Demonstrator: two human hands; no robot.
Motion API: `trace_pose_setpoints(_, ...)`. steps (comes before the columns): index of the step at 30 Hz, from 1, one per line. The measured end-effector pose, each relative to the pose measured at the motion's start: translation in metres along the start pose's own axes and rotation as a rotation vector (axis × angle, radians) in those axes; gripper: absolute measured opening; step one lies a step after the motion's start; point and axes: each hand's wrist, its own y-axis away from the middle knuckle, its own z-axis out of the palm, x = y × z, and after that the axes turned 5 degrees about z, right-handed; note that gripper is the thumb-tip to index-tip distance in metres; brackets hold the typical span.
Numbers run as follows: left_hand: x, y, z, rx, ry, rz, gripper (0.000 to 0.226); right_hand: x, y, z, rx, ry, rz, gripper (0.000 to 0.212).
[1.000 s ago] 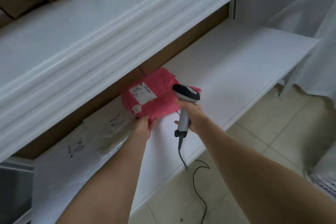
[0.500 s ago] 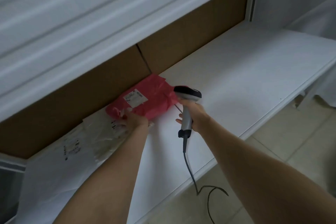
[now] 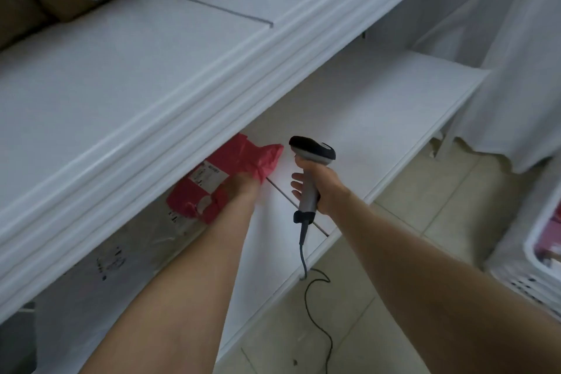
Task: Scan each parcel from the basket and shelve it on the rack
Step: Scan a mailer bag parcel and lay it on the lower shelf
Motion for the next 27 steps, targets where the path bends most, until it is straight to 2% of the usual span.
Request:
trace_pose_setpoints(5,0.05,0.07,0.038,-0.178,0.015,0.112,0.032,-0.03,0.075,-0.032,0.095,-0.147,-0.005,0.013)
trace_pose_setpoints(10,0.105,0.153,0.065,-0.396,-0.072,0.167,0.035,-0.06,0.159,-0.082,0.264,-0.165,-0.002,0.025)
trace_pose_setpoints(16,0.171,0.236,0.097,-0.584,-0.172,0.285,0.033,-0.085,0.252,-0.145,0.368,-0.33,-0.046,0.037)
trace_pose_setpoints(27,0.263,0.385,0.236,-0.784,-0.236,0.393,0.028,-0.138,0.338,-0.308,0.481,-0.578,-0.155,0.04)
